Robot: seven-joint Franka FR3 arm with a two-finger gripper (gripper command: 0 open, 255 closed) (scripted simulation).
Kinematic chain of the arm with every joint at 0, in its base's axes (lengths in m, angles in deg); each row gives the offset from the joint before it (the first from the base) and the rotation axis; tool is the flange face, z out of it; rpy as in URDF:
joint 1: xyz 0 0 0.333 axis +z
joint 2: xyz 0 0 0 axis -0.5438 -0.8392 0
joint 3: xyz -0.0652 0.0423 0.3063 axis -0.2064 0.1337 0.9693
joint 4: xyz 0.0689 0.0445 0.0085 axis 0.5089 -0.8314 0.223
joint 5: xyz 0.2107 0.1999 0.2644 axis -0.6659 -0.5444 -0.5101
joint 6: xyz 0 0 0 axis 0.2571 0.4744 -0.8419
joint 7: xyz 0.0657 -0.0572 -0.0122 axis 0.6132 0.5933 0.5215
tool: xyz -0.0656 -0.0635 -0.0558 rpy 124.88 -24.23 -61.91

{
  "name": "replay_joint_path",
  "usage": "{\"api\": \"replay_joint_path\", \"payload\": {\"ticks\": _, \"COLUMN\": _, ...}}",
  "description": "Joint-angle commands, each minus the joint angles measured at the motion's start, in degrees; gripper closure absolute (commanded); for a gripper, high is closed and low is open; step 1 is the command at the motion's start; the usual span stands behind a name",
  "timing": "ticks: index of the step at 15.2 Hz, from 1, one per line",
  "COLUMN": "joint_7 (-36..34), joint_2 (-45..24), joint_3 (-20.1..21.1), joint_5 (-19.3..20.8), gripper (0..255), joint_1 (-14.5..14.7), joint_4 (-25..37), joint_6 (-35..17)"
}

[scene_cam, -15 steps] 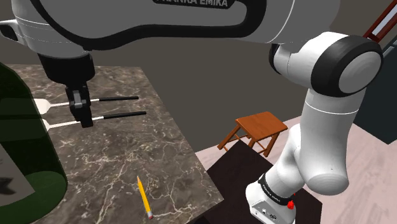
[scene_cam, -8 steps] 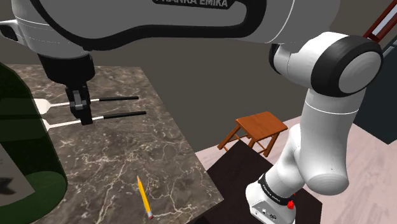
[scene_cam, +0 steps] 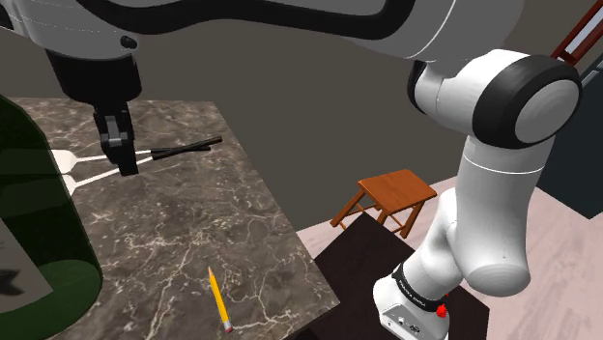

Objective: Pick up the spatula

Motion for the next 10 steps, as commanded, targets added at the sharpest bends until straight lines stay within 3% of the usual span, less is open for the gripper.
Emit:
{"api": "replay_joint_path", "payload": {"ticks": 1, "joint_7": 0.19, "joint_2": -0.4, "joint_3": -0.02, "joint_5": 0.11, "gripper": 255, "joint_1": 0.23, "joint_4": 2.27, "joint_6": 1.89}}
{"api": "replay_joint_path", "payload": {"ticks": 10, "joint_7": 0.48, "joint_2": -2.46, "joint_3": -0.09, "joint_5": 0.77, "gripper": 255, "joint_1": 1.64, "joint_4": 11.12, "joint_6": 8.66}}
